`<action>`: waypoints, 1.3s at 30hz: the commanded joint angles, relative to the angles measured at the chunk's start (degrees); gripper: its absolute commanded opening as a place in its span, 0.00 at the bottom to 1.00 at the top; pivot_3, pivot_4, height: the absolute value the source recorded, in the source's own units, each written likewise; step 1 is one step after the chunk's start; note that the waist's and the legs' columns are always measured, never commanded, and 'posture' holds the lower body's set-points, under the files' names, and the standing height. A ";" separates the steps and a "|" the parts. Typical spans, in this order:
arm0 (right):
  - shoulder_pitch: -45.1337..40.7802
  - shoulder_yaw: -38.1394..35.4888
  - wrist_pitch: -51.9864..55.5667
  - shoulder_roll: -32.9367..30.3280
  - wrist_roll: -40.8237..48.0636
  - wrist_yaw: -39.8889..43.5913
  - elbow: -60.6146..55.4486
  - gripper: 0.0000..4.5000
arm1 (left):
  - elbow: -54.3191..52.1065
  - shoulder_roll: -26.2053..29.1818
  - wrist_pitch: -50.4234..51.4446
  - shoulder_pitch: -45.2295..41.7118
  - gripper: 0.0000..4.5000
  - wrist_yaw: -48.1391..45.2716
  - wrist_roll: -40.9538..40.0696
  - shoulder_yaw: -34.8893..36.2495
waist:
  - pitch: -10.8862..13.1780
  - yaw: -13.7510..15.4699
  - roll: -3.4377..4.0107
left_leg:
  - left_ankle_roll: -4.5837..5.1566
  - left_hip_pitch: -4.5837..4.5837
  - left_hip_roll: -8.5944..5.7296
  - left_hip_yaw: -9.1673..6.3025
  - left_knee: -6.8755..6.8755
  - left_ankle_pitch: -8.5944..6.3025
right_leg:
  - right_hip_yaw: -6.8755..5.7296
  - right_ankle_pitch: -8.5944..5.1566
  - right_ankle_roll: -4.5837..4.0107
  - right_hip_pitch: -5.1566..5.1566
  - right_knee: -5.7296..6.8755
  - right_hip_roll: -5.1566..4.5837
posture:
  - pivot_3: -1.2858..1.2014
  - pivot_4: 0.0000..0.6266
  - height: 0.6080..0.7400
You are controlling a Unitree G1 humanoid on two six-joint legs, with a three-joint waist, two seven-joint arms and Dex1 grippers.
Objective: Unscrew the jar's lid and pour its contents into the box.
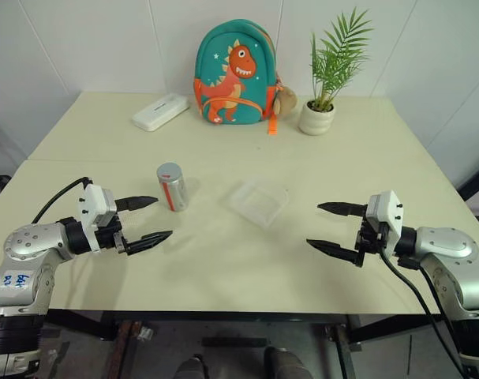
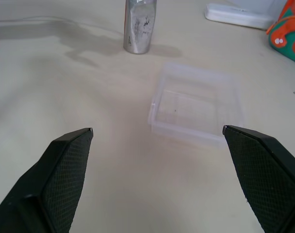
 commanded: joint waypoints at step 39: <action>-15.33 10.27 1.58 20.56 0.40 -11.36 -8.67 1.00 | 12.19 -27.45 -7.72 -11.69 0.99 46.34 19.12 -4.97 | -0.02 0.34 -0.03 | -0.12 0.01 -0.06 -0.08 0.05 0.11 | 0.00 0.51 0.89 0.01 0.15 0.03 | 0.52 0.24 1.00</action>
